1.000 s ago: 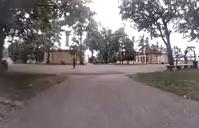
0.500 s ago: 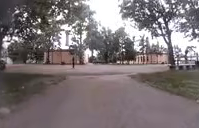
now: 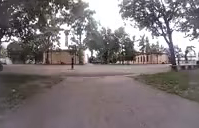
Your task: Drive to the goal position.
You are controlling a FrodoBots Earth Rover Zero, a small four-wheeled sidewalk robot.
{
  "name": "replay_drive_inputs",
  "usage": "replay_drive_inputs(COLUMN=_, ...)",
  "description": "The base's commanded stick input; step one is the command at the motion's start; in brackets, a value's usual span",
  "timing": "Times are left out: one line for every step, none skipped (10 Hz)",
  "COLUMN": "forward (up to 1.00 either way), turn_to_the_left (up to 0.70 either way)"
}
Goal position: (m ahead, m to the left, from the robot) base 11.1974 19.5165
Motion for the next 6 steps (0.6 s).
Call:
replay_drive_inputs(forward=0.60, turn_to_the_left=0.00)
replay_drive_inputs(forward=0.60, turn_to_the_left=0.00)
replay_drive_inputs(forward=0.60, turn_to_the_left=0.00)
replay_drive_inputs(forward=0.60, turn_to_the_left=0.00)
replay_drive_inputs(forward=0.60, turn_to_the_left=0.00)
replay_drive_inputs(forward=0.60, turn_to_the_left=0.00)
